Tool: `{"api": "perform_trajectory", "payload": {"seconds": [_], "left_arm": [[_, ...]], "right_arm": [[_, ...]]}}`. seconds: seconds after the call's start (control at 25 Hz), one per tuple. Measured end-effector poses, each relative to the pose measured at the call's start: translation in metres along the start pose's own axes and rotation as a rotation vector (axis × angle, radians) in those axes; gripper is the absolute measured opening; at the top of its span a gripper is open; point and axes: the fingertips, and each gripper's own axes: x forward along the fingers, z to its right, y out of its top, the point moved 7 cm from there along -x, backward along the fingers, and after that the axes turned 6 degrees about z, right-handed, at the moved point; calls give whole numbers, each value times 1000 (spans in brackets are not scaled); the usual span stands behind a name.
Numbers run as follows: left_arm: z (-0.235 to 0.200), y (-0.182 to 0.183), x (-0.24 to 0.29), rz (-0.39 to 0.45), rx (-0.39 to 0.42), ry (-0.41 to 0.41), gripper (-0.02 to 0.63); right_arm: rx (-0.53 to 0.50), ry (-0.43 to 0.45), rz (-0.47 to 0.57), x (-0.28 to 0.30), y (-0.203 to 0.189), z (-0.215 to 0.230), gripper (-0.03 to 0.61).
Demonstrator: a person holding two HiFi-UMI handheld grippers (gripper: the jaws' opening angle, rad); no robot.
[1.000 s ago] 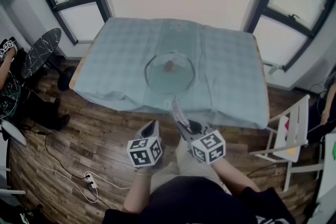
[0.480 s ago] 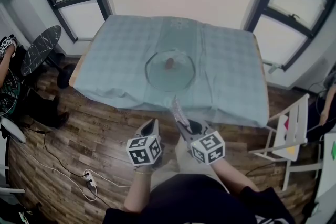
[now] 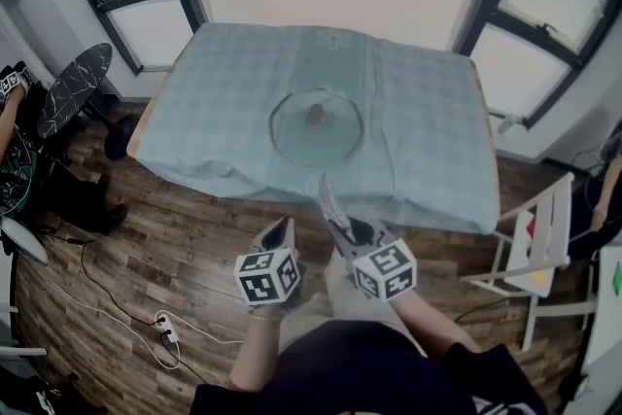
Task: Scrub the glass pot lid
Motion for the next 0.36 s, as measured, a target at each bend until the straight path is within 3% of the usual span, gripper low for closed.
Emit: {"api": "perform_trajectory", "payload": {"seconds": [0.36], "left_arm": [[-6,1,2,-6,-3,-2,3]], "right_arm": [[-9,12,-10,8,-1,-3,81]]}}
